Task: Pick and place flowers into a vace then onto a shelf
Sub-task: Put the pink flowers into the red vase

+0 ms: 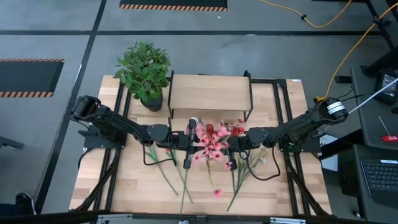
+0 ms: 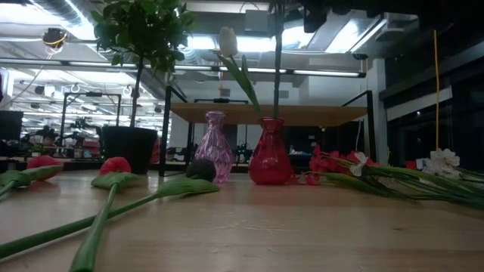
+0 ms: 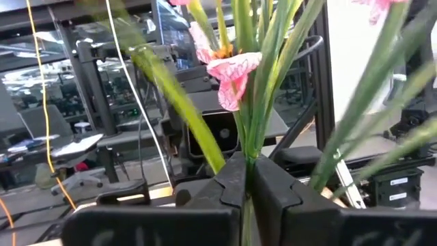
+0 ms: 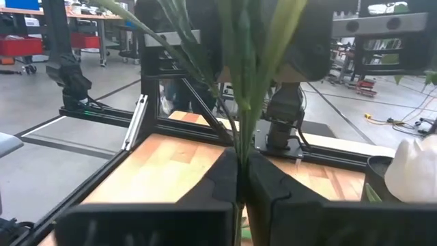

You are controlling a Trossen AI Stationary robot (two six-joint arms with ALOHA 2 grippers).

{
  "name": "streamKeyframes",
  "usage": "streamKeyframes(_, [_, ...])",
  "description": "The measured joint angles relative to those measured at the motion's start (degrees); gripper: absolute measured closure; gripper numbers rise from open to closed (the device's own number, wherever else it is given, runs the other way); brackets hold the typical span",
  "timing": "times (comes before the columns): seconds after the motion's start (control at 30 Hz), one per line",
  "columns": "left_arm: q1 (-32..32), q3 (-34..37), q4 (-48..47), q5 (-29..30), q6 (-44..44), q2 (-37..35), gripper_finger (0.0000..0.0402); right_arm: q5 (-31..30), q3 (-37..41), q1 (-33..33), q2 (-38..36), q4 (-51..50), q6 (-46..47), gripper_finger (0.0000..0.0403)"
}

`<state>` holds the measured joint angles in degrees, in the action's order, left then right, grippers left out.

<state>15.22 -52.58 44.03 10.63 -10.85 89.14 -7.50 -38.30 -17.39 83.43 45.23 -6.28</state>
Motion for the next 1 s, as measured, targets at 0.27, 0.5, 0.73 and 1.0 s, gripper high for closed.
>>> streamKeyframes(0.27, [1.0, 0.0, -0.7, 2.2, 0.5, -0.1, 0.0357, 0.1, 0.0, 0.0, 0.0, 0.4, 0.4, 0.0397])
streamKeyframes(0.5, [3.9, 0.0, -6.1, 6.6, 0.6, -3.1, 0.0317, 0.2, 0.0, 0.0, -0.2, 0.3, 1.4, 0.0399])
streamKeyframes(0.73, [7.1, 0.0, -18.6, 11.4, 0.6, -8.8, 0.0311, 0.1, 0.0, 0.0, -2.2, -0.3, 1.0, 0.0401])
streamKeyframes(1.0, [10.0, 5.7, -17.7, 18.5, -0.1, -10.9, 0.0364, 0.2, 0.0, 2.6, -4.0, -1.0, -3.0, 0.0401])
